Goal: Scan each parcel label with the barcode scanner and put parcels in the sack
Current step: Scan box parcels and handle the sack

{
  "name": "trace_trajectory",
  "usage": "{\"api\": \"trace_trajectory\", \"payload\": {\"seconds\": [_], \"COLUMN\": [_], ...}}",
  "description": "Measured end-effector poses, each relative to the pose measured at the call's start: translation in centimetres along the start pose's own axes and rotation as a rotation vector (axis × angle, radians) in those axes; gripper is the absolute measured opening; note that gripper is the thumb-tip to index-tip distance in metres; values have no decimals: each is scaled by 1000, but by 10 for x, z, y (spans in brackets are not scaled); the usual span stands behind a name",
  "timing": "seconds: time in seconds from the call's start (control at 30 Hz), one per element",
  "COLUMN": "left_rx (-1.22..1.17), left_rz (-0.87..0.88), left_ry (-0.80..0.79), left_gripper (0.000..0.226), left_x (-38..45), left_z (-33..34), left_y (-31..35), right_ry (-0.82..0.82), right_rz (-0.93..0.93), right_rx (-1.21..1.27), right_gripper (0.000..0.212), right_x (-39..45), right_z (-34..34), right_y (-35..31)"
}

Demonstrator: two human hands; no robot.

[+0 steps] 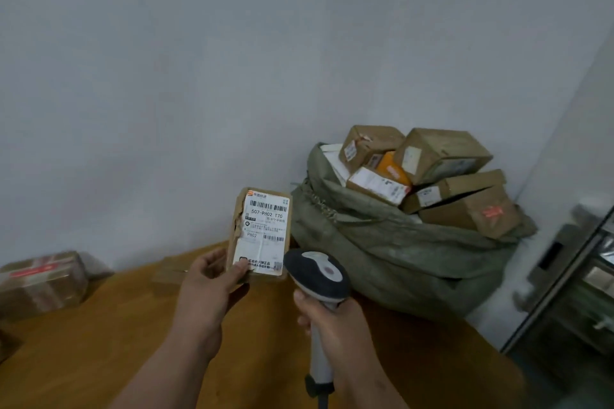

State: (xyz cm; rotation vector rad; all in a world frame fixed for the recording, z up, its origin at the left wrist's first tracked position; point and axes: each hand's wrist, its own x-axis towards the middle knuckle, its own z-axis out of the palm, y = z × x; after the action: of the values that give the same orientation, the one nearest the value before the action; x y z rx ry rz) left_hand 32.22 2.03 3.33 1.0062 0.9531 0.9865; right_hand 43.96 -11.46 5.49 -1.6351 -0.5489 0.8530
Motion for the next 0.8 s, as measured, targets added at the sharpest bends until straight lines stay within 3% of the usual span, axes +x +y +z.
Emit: {"api": "trace_trajectory", "payload": {"seconds": [0.23, 0.47, 0.53, 0.6, 0.8], "left_rx": [51, 154, 209, 303, 495], "left_rz": [-5, 76, 25, -20, 125], "left_ry": [-105, 38, -12, -83, -67], "left_gripper": [33, 26, 28, 30, 37], "left_x": [11, 58, 64, 66, 62], "left_z": [113, 250, 282, 303, 301], "left_y": [13, 32, 32, 25, 1], "right_ry": [190, 227, 216, 200, 88], "right_rz": [-18, -58, -41, -20, -16], "right_rx": [95, 134, 150, 162, 163], "right_gripper": [14, 12, 14, 17, 34], "right_x": [30, 93, 110, 123, 142], "right_z": [-75, -146, -164, -179, -189], "right_y": [-9, -32, -35, -34, -21]}}
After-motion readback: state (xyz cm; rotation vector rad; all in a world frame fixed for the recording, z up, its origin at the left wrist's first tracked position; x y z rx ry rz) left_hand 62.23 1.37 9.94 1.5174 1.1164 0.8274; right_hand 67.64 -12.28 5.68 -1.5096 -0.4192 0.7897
